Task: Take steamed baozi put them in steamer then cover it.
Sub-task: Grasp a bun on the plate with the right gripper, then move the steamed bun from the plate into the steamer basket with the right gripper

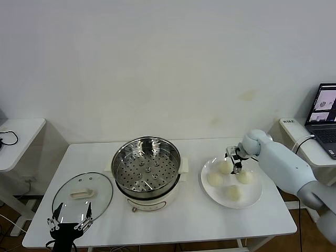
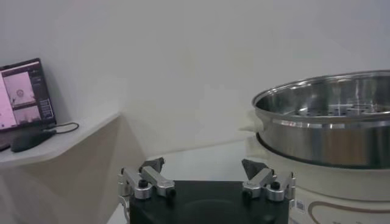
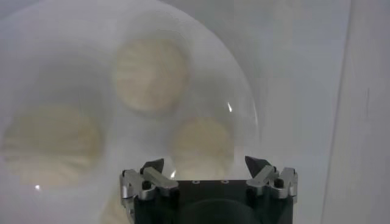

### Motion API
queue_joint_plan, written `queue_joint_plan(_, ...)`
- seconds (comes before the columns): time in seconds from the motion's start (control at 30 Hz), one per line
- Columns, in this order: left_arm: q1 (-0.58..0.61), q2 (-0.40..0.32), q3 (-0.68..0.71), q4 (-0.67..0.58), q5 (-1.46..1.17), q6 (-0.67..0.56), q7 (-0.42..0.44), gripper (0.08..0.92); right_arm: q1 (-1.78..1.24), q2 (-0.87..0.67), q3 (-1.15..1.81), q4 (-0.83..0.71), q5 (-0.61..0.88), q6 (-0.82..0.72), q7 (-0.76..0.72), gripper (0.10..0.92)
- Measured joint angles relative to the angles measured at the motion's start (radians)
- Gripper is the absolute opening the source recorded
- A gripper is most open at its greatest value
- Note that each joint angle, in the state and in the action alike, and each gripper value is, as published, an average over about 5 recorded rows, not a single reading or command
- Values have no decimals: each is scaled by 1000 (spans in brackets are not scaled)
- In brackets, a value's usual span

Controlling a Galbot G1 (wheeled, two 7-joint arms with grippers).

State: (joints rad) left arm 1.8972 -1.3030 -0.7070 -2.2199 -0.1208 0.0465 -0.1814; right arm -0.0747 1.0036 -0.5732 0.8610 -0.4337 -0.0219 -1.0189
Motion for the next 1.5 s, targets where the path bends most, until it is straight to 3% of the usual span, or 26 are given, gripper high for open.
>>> queue_joint_plan(0.23, -5, 3, 0, 7, 0, -1, 0, 823, 1, 29, -6, -32, -12, -6, -3, 775)
queue_joint_plan(0.6, -9, 4, 0, 15, -1, -3, -3, 823, 15, 45, -13, -52, -24, -12, -17, 630)
queue_joint_plan(1.03, -2, 7, -5, 8, 0, -3, -3, 823, 86, -33, -91, 31, 79, -39, -54, 619)
queue_joint_plan(1.5, -1, 25, -17, 10, -19, -3, -4, 823, 349, -108, -291, 222, 354, -80, -34, 627)
